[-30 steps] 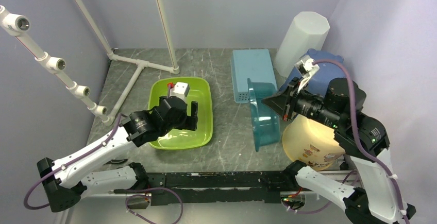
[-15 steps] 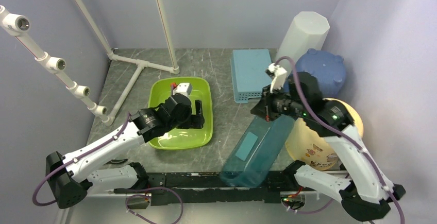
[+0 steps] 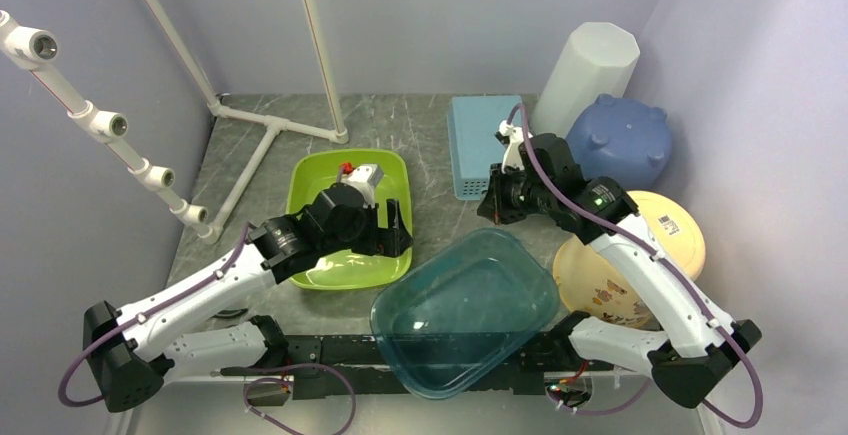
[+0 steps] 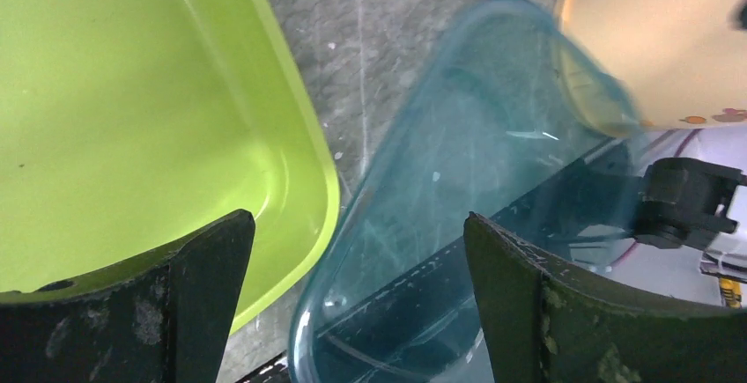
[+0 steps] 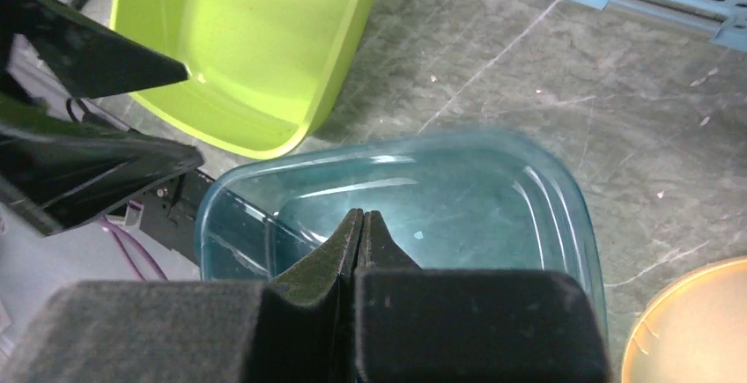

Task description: Turn the large container upside down

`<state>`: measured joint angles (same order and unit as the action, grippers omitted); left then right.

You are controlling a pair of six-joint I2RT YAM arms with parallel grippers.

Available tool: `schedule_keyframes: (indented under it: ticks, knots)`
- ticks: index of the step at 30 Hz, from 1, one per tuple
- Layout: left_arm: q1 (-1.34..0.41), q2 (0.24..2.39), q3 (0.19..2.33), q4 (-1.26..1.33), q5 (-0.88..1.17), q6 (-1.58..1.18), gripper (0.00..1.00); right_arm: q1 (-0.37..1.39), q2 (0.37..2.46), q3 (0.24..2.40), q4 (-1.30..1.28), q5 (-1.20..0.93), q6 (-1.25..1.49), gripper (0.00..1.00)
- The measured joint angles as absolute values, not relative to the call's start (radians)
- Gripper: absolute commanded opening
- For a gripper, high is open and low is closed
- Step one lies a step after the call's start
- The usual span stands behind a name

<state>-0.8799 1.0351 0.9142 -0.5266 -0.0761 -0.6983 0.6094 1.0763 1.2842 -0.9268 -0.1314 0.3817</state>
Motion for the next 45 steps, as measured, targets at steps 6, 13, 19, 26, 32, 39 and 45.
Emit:
schedule_keyframes:
  ticks: [6,13,19,26,32,39,45]
  knots:
    - [-0.88,1.026,0.917,-0.524,-0.05,-0.665,0.94,0.609,1.085,1.202,-0.909,-0.163,0.394,0.17]
    - [-0.88,1.065,0.953,-0.624,-0.045,-0.662,0.92,0.61,1.109,1.158,-0.919,-0.099,0.432,0.5]
    - [-0.88,1.06,0.977,-0.739,-0.011,-0.668,0.94,0.61,1.234,1.121,-0.941,0.006,0.441,0.77]
    - [-0.88,0.974,0.976,-0.88,0.088,-0.687,0.94,0.599,1.425,1.131,-0.949,0.133,0.41,0.87]
    - [-0.88,0.95,0.948,-0.942,0.192,-0.694,0.94,0.584,1.506,1.133,-0.936,0.151,0.348,0.88]
    - [-0.88,0.934,0.899,-0.963,0.206,-0.716,0.91,0.576,1.572,1.133,-0.892,0.119,0.299,0.8]
    - [-0.88,0.957,0.86,-0.944,0.164,-0.757,0.94,0.576,1.594,1.132,-0.861,0.081,0.266,0.59]
